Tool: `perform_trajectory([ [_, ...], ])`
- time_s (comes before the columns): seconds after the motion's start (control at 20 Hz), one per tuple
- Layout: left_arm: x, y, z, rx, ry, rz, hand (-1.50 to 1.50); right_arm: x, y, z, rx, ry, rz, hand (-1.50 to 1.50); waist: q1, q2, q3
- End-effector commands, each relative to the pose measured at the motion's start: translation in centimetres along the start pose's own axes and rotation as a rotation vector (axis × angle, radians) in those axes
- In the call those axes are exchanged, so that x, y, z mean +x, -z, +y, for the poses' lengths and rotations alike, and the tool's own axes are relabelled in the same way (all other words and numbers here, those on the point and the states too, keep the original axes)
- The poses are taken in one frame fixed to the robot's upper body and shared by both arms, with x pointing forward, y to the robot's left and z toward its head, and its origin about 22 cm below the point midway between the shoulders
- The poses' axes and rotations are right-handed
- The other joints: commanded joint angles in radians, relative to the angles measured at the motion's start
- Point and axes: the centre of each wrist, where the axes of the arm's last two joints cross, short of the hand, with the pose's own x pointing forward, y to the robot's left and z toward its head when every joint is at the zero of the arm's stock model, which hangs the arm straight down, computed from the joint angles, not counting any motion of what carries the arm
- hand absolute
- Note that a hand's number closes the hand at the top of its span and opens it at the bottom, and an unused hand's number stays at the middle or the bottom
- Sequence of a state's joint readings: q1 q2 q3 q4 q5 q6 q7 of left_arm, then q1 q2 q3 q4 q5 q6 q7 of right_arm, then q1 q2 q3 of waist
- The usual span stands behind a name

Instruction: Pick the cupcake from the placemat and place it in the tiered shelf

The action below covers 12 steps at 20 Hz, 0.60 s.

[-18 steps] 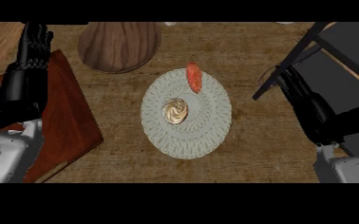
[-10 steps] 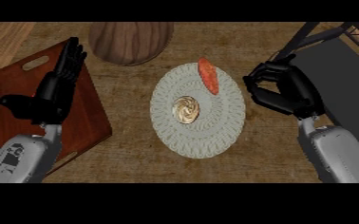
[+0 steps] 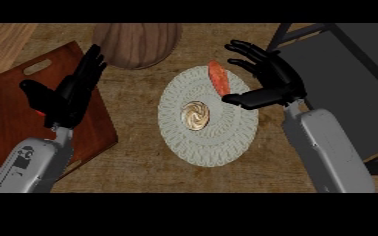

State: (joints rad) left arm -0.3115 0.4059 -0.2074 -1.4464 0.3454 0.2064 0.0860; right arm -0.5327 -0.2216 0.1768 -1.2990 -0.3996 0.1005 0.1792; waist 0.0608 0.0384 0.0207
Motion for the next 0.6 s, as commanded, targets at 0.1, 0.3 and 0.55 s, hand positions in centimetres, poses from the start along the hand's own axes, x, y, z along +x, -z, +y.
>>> perform_trajectory([
  [0.1,-0.1,0.5,-0.4,-0.013,-0.02,0.049,0.0,6.9,3.2,2.6,0.362,-0.323,0.002,-1.5,0.024,-0.025,-0.023],
  [0.3,-0.2,0.4,-0.6,-0.018,-0.001,0.039,0.0,8.0,3.0,2.8,0.416,-0.634,0.137,-1.5,0.04,-0.036,-0.029],
  [0.55,0.2,0.9,-0.6,-0.025,-0.012,0.051,0.0,12.5,3.3,5.8,0.461,-1.142,0.123,-1.5,0.029,-0.041,-0.029],
])
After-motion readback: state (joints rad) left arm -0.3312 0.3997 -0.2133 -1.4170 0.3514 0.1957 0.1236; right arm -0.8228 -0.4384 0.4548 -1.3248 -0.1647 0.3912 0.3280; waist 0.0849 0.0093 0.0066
